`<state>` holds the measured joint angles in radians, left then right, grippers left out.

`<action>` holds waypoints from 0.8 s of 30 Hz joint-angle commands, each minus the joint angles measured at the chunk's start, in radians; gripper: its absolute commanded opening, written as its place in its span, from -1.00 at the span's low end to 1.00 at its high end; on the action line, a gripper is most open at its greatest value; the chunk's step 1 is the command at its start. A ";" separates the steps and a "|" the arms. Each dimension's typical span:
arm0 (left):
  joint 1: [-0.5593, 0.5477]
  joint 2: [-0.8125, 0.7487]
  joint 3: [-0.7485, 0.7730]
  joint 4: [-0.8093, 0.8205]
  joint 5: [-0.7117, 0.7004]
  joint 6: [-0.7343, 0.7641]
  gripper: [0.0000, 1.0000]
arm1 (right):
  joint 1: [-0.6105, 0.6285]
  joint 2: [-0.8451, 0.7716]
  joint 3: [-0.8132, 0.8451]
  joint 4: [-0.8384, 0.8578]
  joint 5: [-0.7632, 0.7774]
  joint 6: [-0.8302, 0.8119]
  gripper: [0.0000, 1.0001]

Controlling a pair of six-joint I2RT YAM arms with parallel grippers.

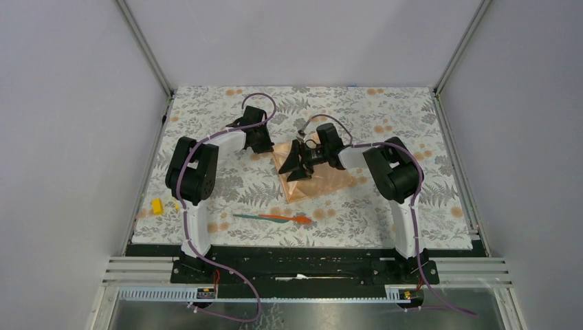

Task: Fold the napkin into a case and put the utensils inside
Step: Smooth out the top corner of the smaller-rectangle-folded napkin at the center of the board.

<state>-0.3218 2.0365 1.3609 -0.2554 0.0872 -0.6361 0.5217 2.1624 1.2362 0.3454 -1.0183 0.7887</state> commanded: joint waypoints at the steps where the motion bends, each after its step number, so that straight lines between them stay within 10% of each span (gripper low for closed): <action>1: 0.003 0.015 -0.003 0.010 -0.035 0.012 -1.00 | 0.018 -0.042 -0.054 0.114 -0.047 0.057 0.58; 24: 0.003 -0.001 0.027 -0.032 -0.047 0.026 -1.00 | 0.083 -0.086 -0.104 0.068 -0.008 0.011 0.51</action>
<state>-0.3218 2.0388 1.3613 -0.2569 0.0776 -0.6357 0.5640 2.0789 1.1309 0.3859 -1.0313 0.8021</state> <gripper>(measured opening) 0.009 0.756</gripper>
